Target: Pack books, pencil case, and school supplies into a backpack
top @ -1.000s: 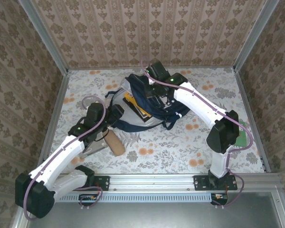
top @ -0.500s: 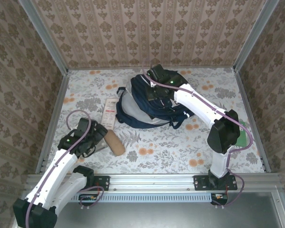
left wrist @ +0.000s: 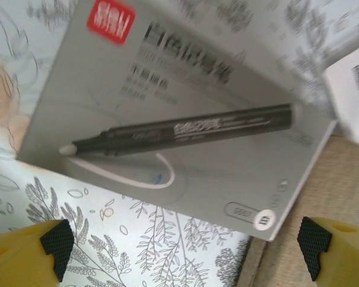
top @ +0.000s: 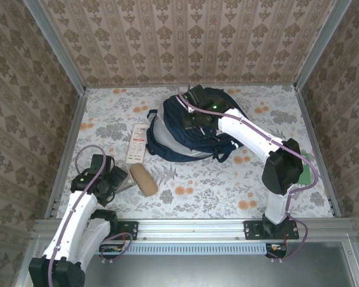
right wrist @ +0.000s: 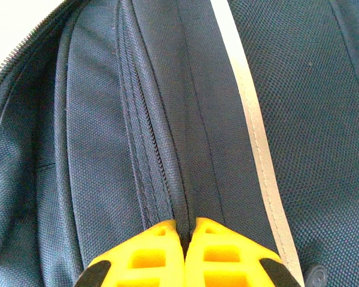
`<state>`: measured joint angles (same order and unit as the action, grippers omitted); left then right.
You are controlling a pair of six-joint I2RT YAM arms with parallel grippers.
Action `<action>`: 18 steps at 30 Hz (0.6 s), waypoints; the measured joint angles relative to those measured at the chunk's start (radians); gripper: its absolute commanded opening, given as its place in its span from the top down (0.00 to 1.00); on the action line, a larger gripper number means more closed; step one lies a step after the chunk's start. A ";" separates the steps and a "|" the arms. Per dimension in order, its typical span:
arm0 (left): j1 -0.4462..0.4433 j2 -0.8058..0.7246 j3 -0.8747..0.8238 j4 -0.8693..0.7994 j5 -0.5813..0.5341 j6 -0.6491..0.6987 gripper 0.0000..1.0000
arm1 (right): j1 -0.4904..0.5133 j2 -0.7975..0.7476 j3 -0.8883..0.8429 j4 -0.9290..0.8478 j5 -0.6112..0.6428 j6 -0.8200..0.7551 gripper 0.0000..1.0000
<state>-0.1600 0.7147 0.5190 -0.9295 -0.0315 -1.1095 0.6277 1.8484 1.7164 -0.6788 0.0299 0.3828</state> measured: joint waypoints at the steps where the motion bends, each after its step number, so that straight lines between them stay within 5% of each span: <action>1: 0.003 -0.002 -0.023 0.015 0.013 -0.014 0.00 | 0.000 -0.001 -0.003 0.002 -0.002 0.002 1.00; 9: 0.035 -0.057 -0.122 0.188 0.053 -0.073 0.00 | 0.003 -0.002 -0.005 0.003 -0.013 0.011 1.00; 18: 0.198 0.041 -0.161 0.391 0.085 -0.041 0.00 | 0.005 -0.003 -0.009 0.006 -0.014 0.014 1.00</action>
<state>0.0376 0.7559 0.3580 -0.5388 0.0532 -1.1507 0.6331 1.8458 1.7073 -0.6724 0.0162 0.3969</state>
